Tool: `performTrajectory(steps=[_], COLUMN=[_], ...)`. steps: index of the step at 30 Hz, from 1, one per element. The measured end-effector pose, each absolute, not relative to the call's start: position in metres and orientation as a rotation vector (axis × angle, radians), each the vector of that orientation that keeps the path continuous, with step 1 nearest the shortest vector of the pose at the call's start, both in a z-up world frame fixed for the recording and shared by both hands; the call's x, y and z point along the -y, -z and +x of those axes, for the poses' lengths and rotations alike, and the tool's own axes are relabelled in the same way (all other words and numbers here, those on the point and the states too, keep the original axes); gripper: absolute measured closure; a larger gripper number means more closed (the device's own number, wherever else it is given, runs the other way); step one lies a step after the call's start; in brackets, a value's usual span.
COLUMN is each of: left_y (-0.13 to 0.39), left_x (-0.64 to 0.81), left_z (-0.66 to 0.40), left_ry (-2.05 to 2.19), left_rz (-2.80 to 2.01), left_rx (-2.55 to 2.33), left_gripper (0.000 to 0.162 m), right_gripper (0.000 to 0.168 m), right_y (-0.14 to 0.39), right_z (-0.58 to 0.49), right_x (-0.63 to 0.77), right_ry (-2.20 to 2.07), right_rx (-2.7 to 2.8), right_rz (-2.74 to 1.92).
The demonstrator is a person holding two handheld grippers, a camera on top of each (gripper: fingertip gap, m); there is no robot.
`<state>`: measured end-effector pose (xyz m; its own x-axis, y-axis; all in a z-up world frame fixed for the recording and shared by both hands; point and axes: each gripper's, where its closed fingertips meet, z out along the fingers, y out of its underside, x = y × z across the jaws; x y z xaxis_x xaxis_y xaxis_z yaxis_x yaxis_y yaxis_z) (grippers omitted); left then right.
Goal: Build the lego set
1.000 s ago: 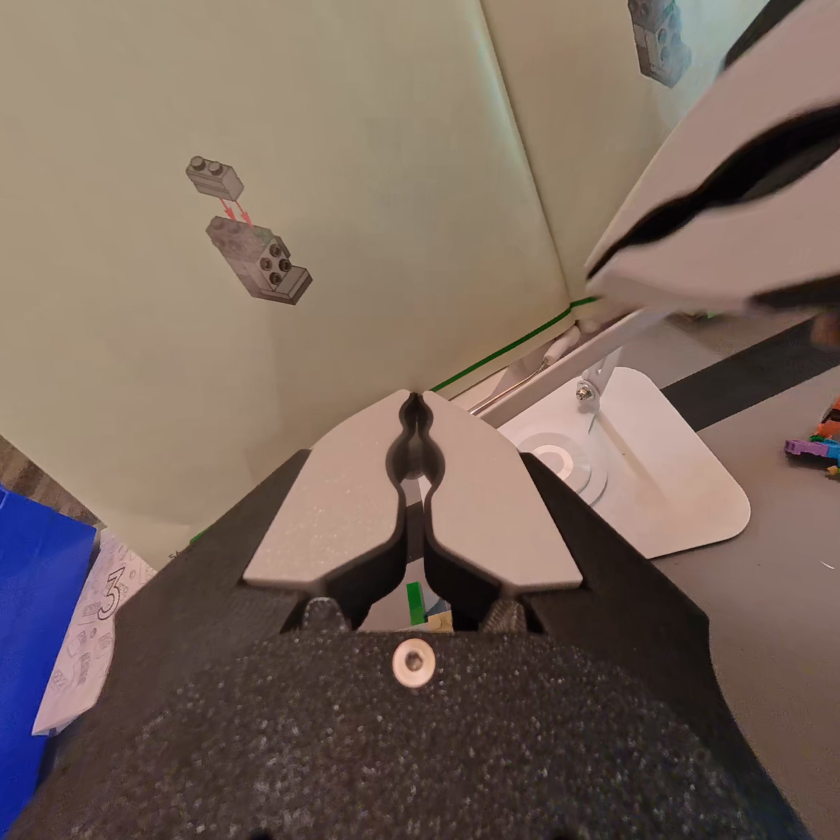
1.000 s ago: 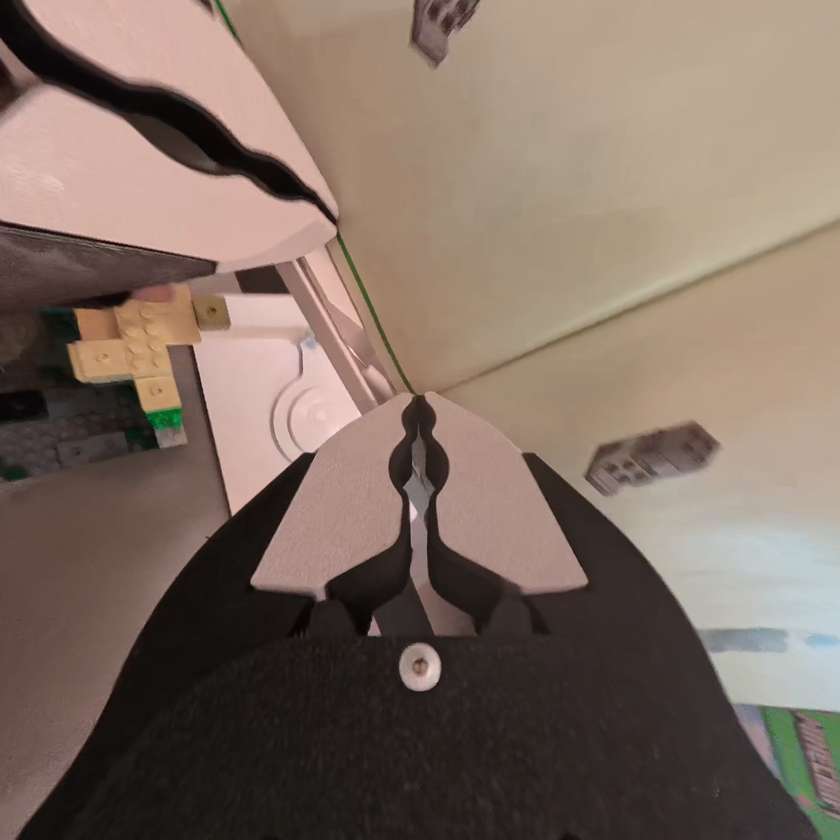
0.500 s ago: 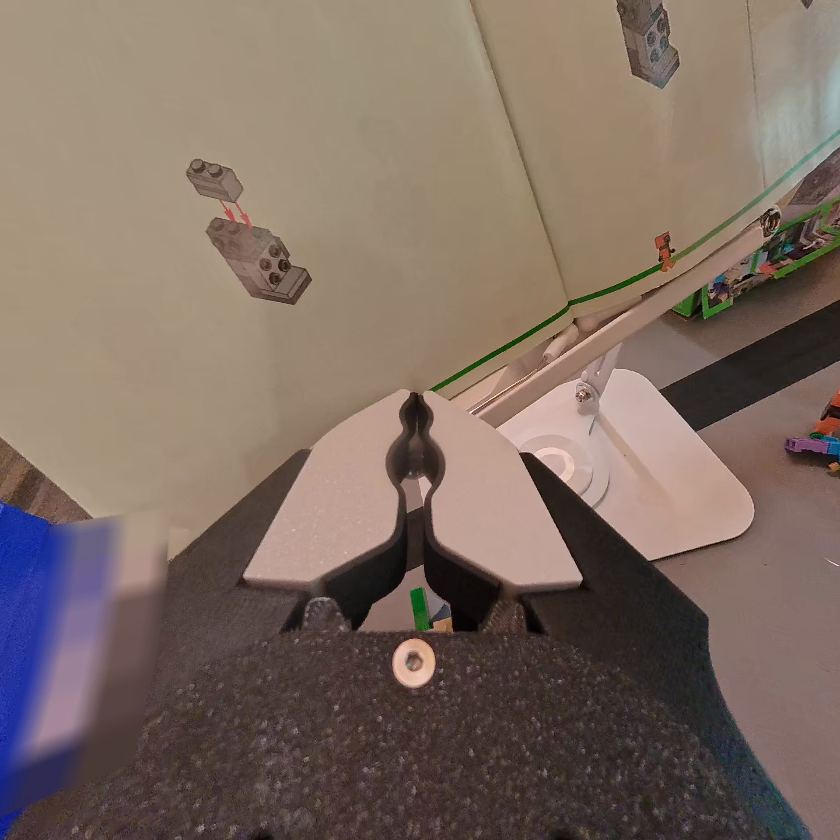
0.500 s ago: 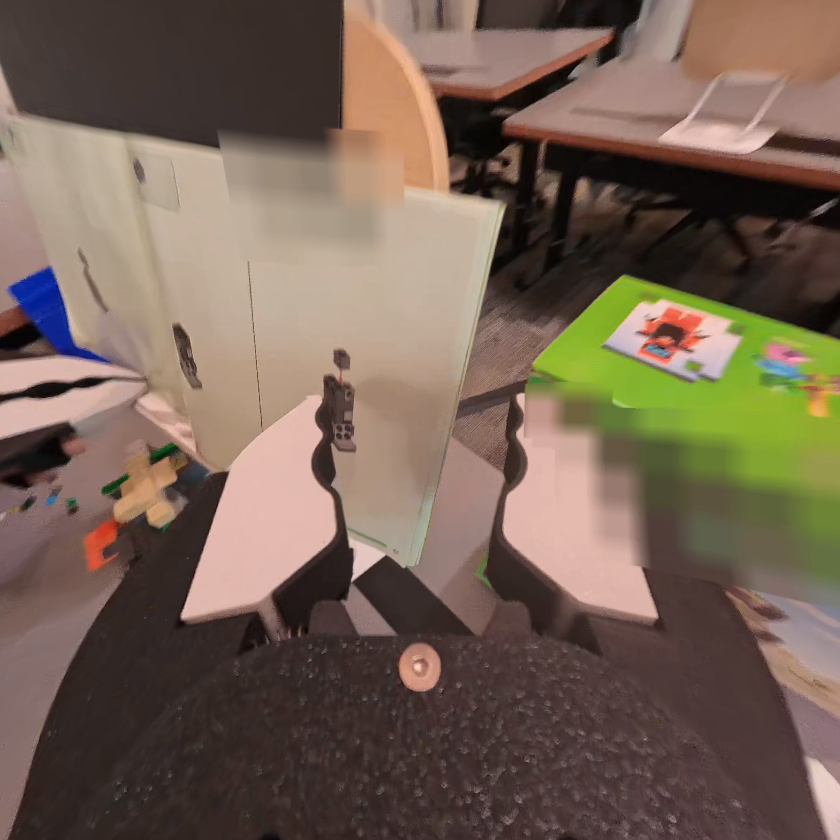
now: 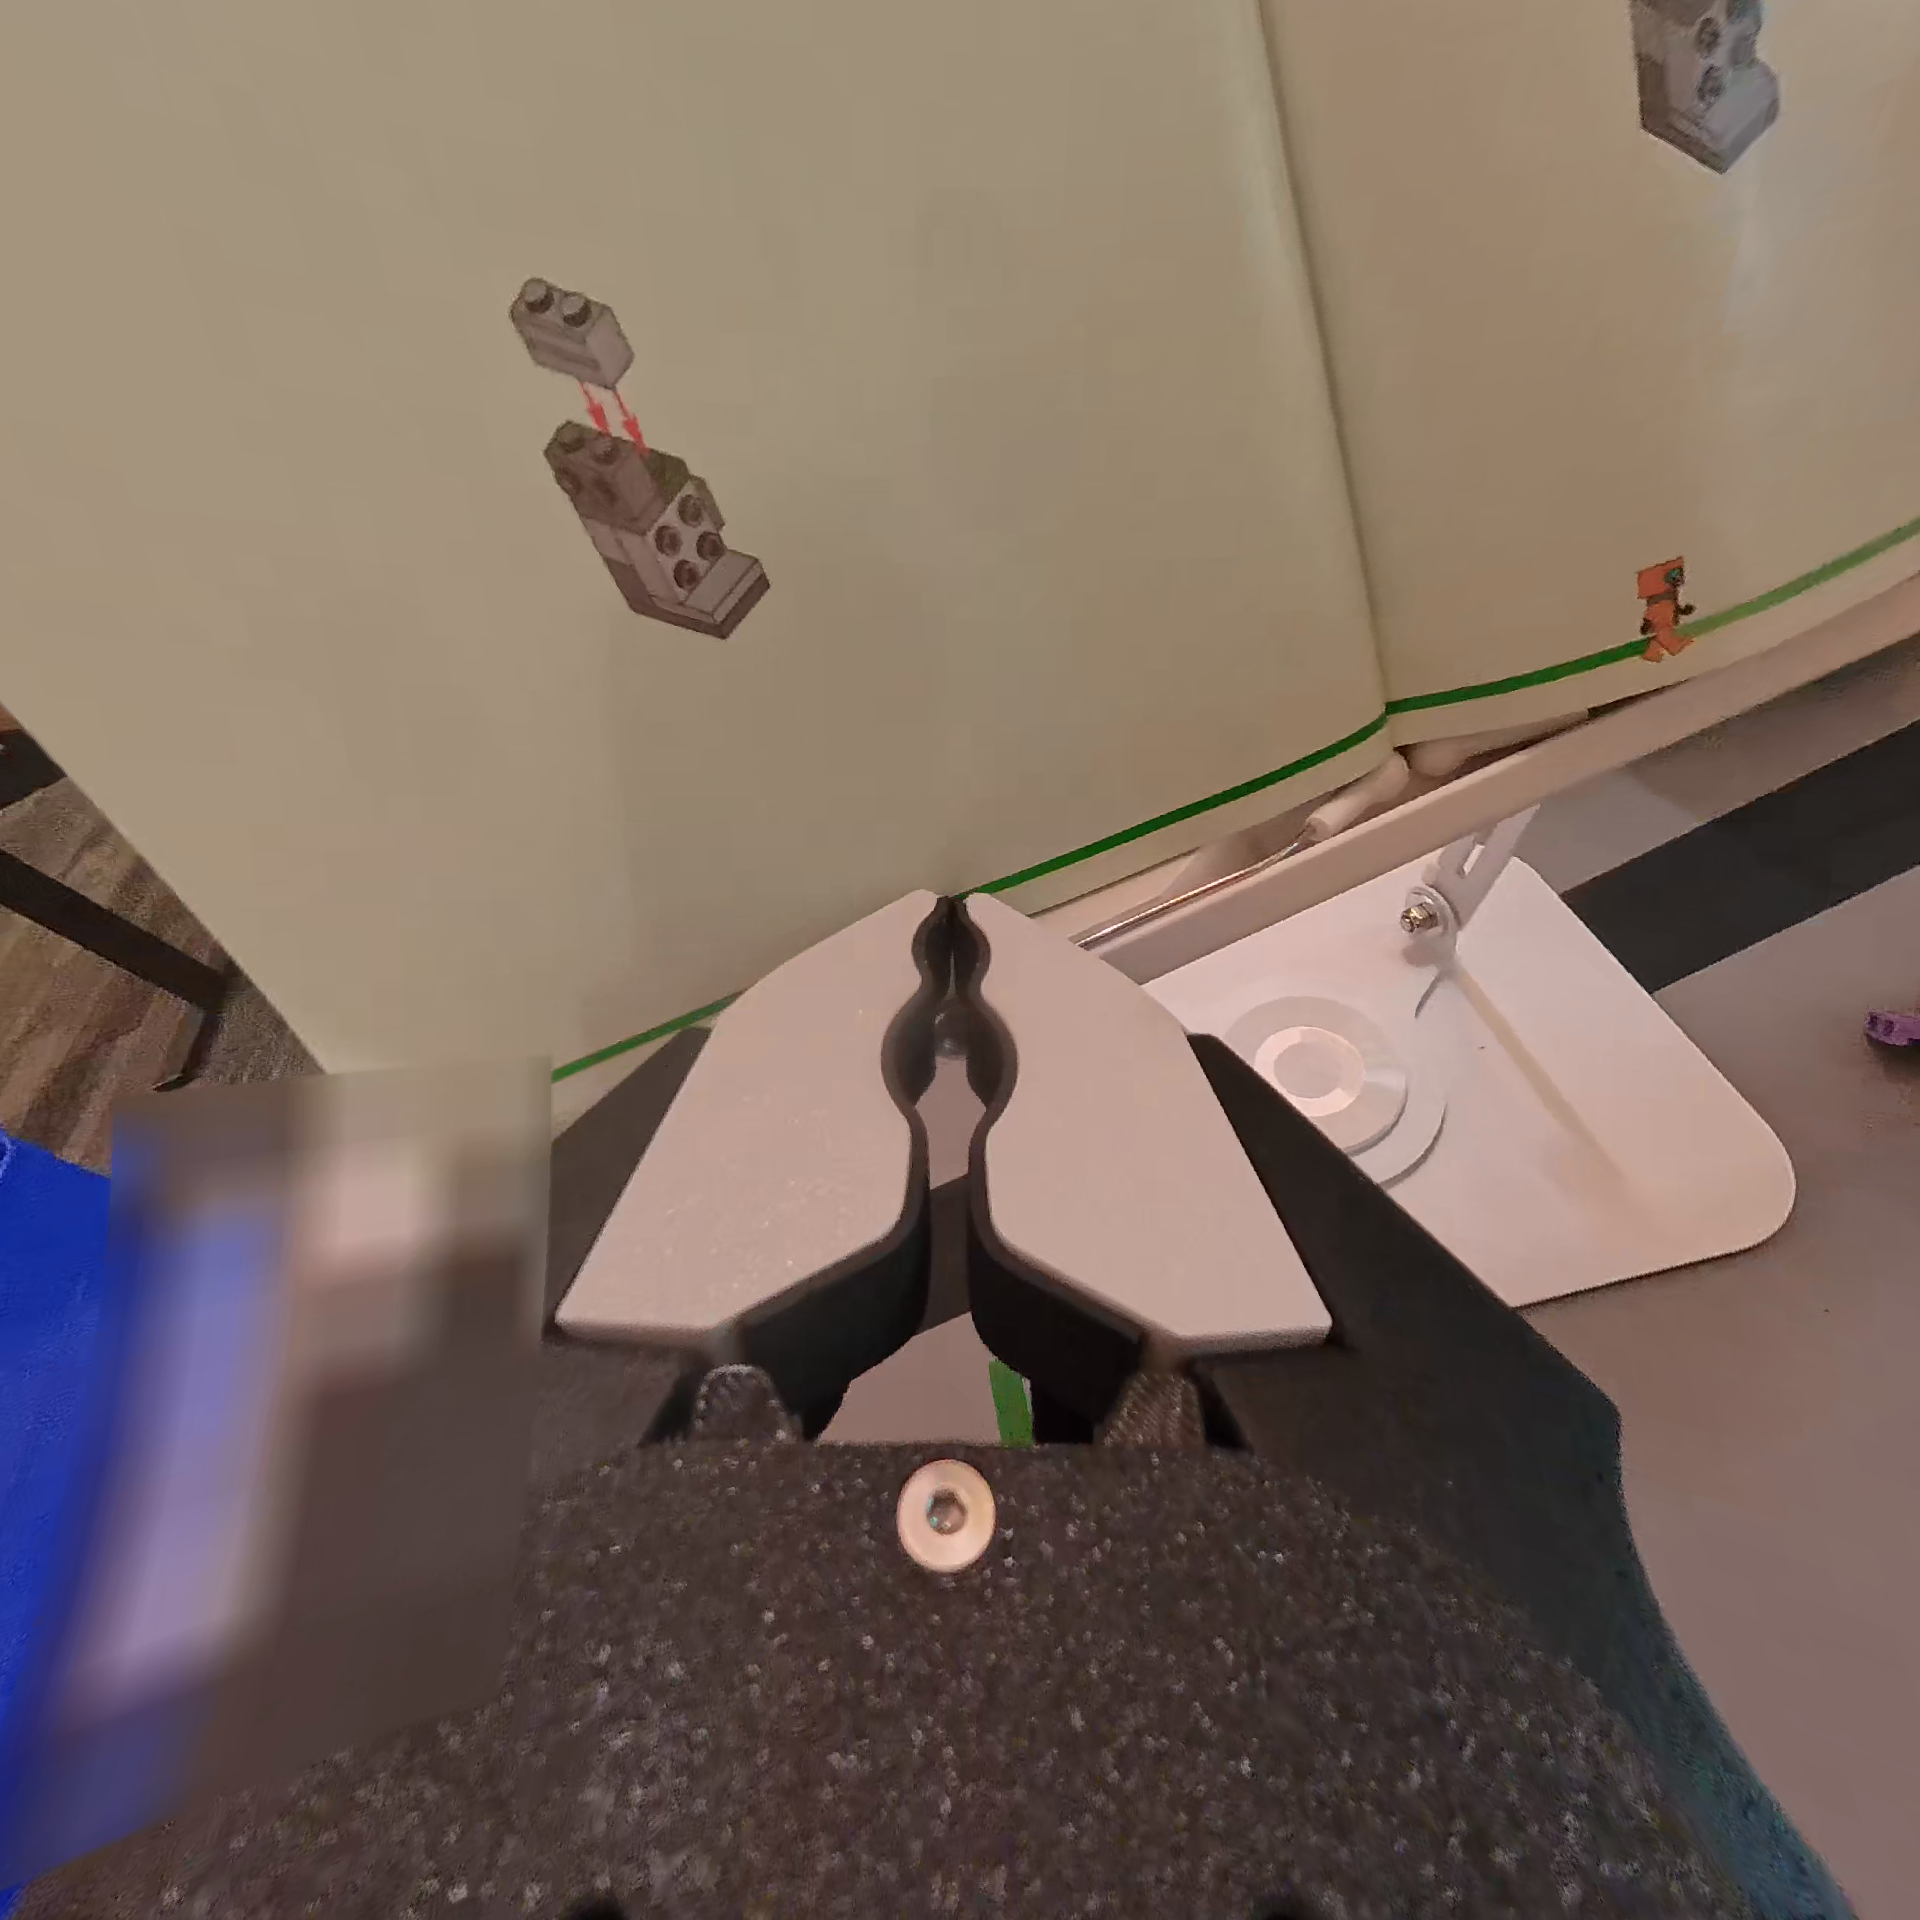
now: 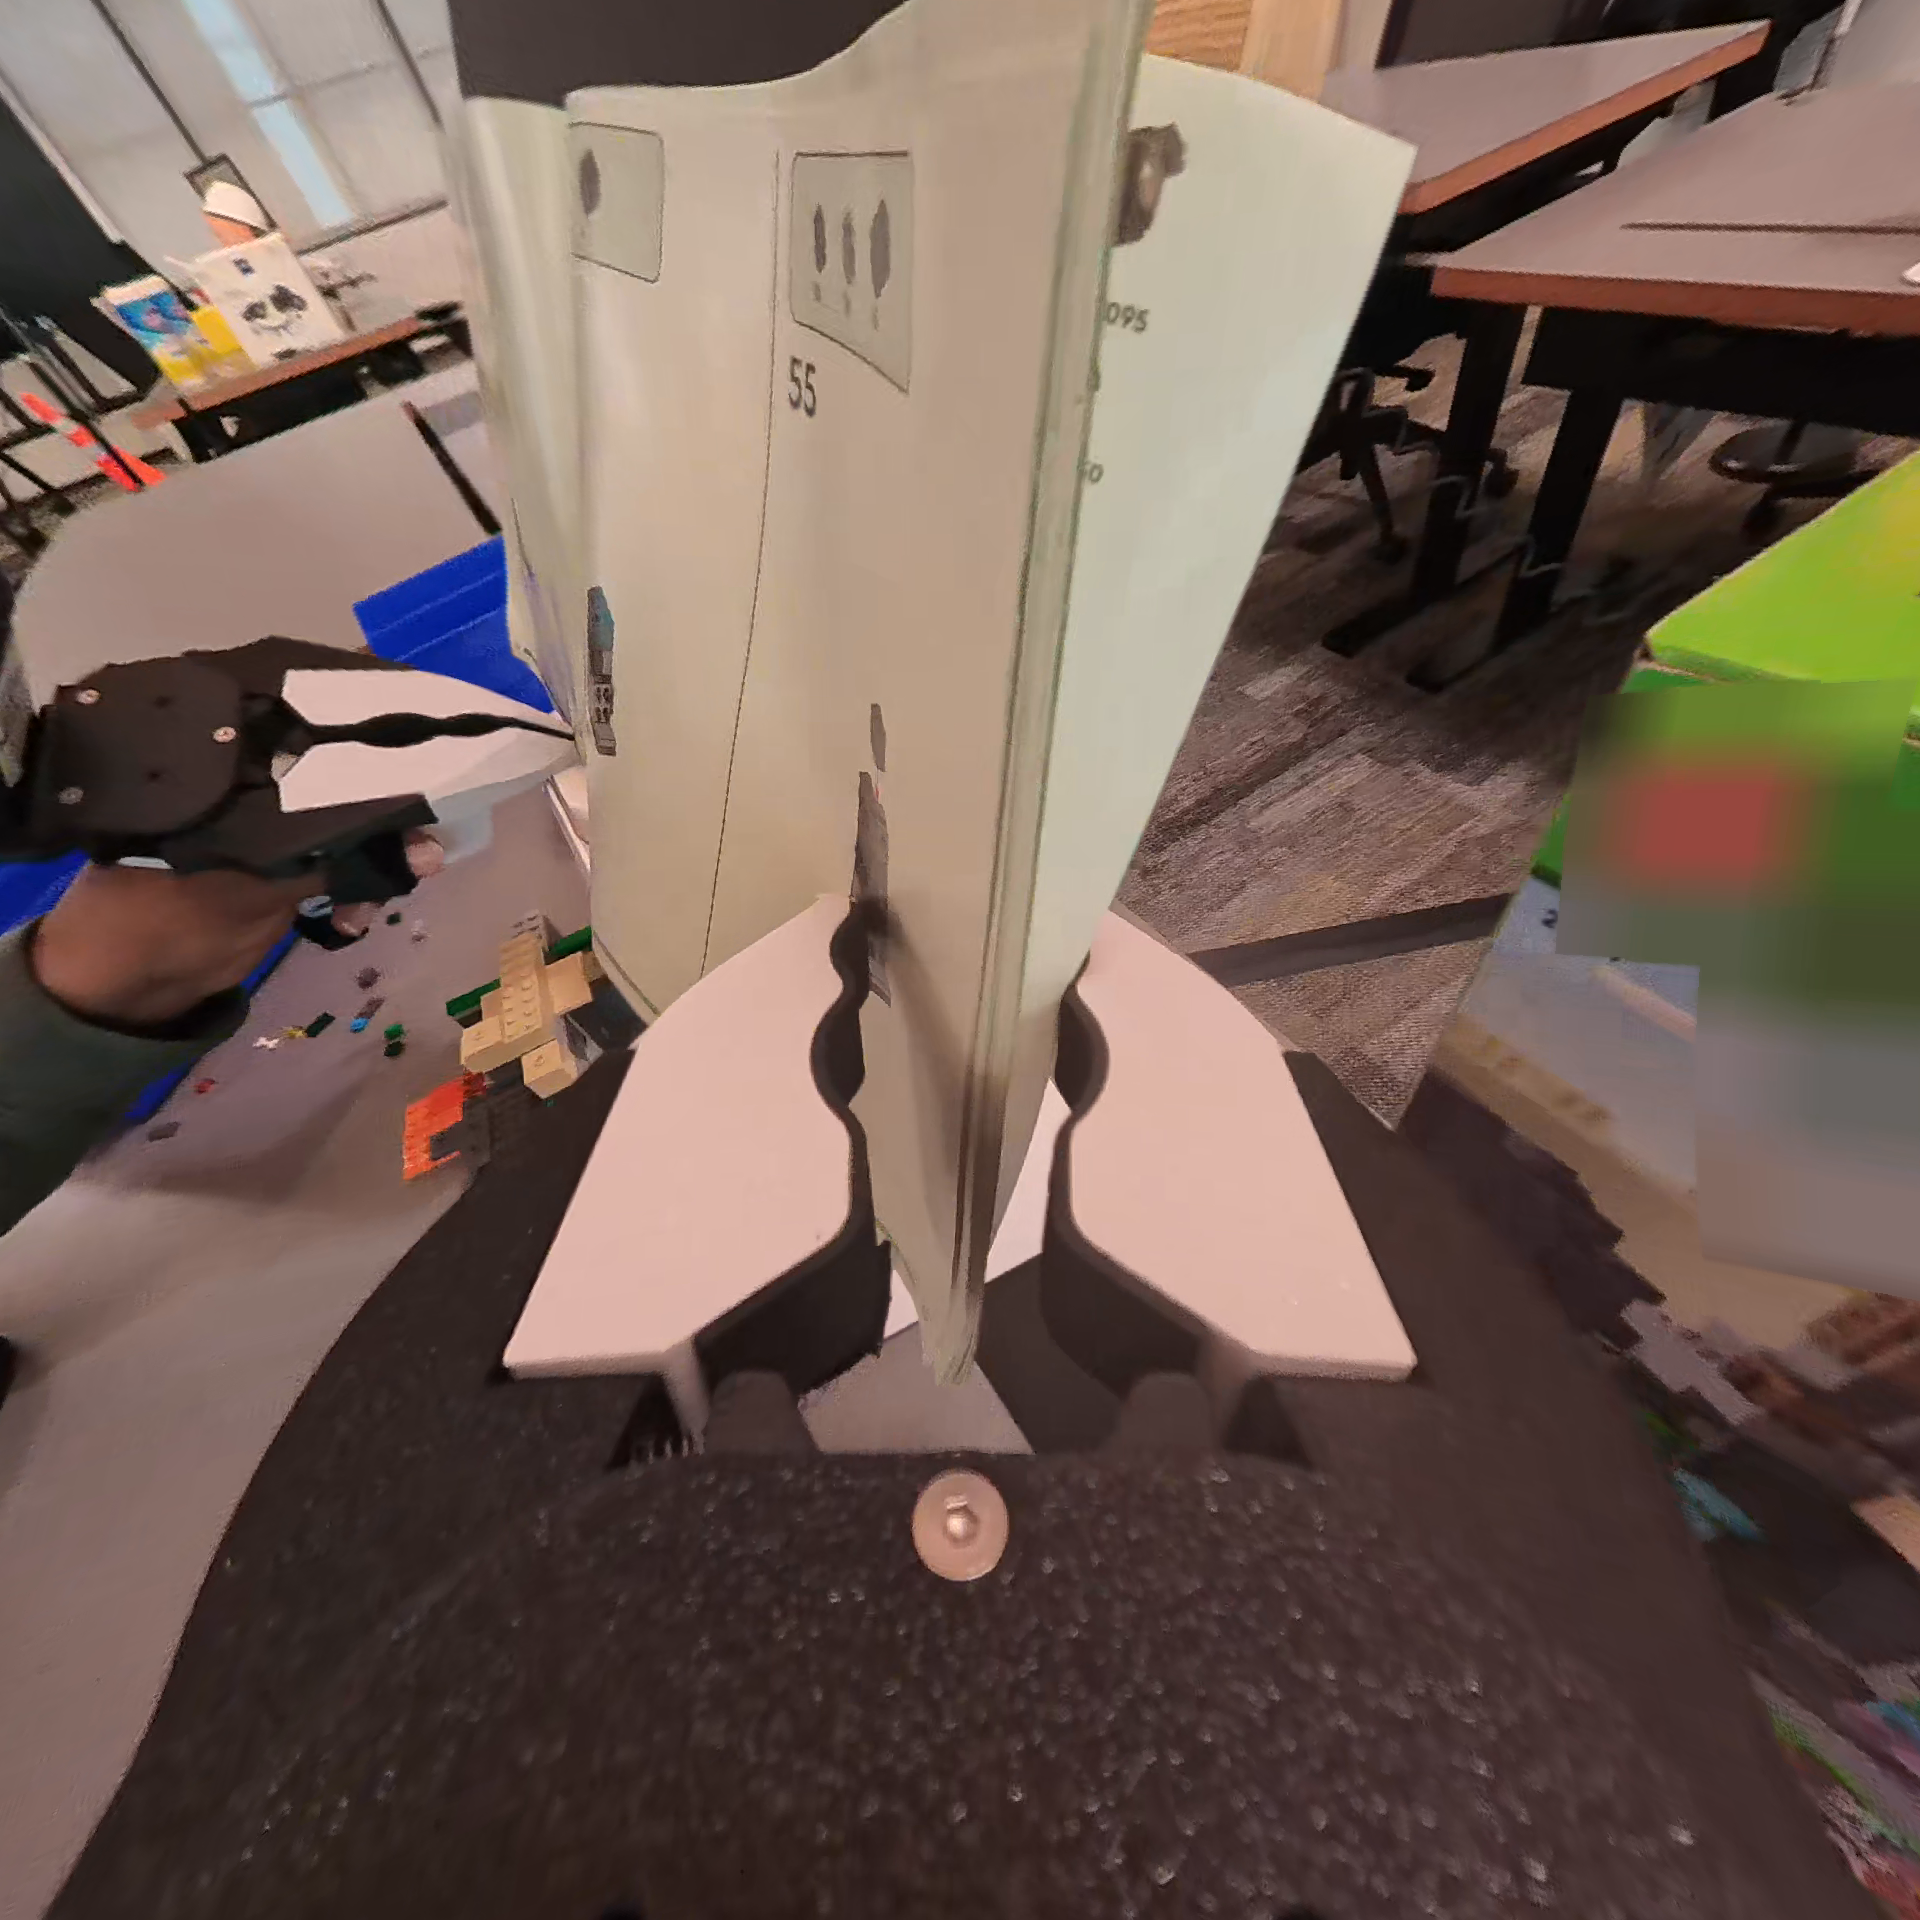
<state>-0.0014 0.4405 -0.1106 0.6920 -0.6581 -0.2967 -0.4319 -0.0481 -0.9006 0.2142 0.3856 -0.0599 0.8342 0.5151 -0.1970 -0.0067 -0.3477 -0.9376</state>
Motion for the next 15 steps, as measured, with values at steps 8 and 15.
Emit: performTrajectory(steps=[8, 15], left_y=[0.099, 0.098], left_x=[-0.441, -0.429], left_z=[-0.015, -0.038], left_ry=[0.204, 0.25], left_rz=[-1.651, -1.623], left_rx=[-0.874, -0.88], left_gripper=[0.162, 0.162], right_gripper=[0.123, 0.114], right_y=[0.053, 0.066], right_z=[0.222, 0.236], right_x=[-0.379, -0.325], right_ry=[-0.482, -0.156], right_rx=[0.347, 0.271], right_rz=[-1.858, -1.886])
